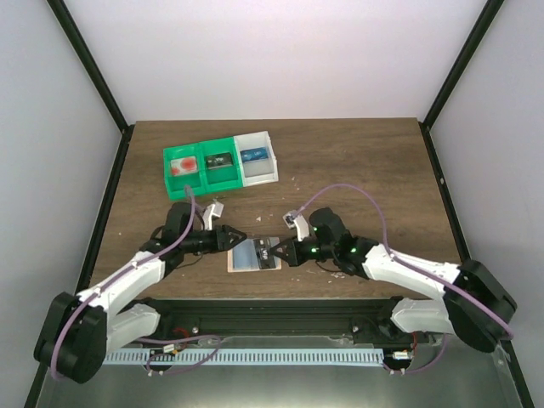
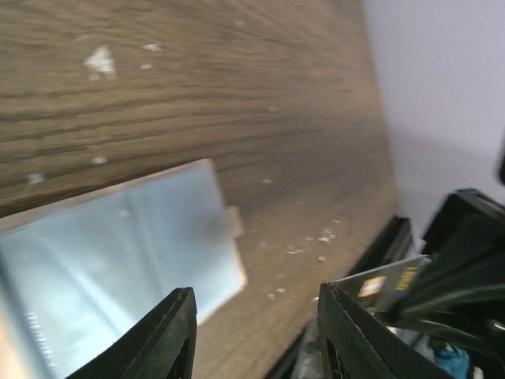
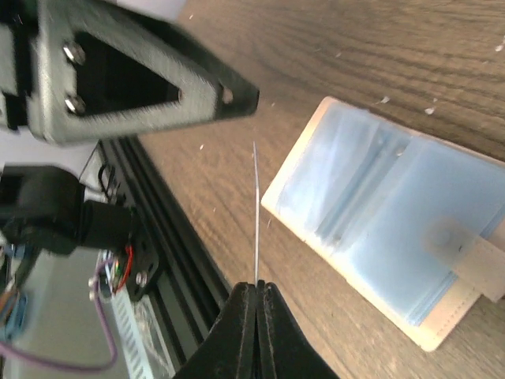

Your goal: Take the credit cards out of the card holder

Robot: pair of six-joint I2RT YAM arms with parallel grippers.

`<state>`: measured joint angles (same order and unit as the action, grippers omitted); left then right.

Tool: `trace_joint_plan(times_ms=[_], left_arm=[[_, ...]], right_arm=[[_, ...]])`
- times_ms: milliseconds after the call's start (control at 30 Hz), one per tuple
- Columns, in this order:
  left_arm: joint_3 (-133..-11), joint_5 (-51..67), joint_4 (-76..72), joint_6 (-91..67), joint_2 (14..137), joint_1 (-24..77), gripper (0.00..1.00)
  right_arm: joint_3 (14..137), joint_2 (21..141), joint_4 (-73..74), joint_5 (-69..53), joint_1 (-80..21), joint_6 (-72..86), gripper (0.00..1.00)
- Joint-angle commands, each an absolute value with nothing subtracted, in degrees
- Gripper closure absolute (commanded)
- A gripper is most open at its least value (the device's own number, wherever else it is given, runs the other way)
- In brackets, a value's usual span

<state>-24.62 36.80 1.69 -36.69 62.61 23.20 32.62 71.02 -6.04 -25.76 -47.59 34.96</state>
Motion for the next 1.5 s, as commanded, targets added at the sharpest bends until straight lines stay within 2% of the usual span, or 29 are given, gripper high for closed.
trace_joint_plan(times_ms=[0, 100, 300, 367, 467, 600, 900, 1100, 1467], left_arm=[[-27.14, 46.98, 2.89, -36.71, 57.16, 23.37, 0.54], [-27.47, 52.84, 0.42, -36.59, 54.05, 23.36, 0.49], [-27.24, 66.89, -4.56, -37.09, 54.39, 23.38, 0.48], [-27.10, 69.19, -4.80, -36.62, 54.33, 23.40, 0.49], [-25.25, 72.55, -9.60, -40.15, 54.20, 23.37, 0.54], [-24.30, 73.17, -12.16, -42.09, 55.21, 23.38, 0.60], [-24.66, 73.54, -12.74, -43.06, 54.51, 23.43, 0.53], [-23.38, 73.39, -15.14, -45.53, 53.20, 23.38, 0.52], [-22.17, 73.64, -16.70, -46.49, 53.22, 23.38, 0.67]], right_arm=[[34.36, 65.74, 4.54, -33.64, -46.02, 24.41, 1.00], [34.51, 61.41, 6.30, -40.53, -44.14, 23.31, 1.00], [33.54, 58.23, 3.91, -58.29, -40.68, 23.15, 0.99], [33.18, 58.43, 1.63, -61.86, -40.32, 24.55, 1.00], [32.36, 58.43, -3.12, -64.94, -40.07, 28.33, 1.00], [32.57, 58.98, -5.78, -65.43, -39.91, 30.09, 1.00], [32.36, 61.11, -6.31, -65.41, -39.53, 32.20, 1.00], [32.37, 62.79, -7.94, -65.19, -39.42, 33.82, 1.00], [33.29, 65.98, -12.46, -66.20, -38.85, 36.49, 1.00]])
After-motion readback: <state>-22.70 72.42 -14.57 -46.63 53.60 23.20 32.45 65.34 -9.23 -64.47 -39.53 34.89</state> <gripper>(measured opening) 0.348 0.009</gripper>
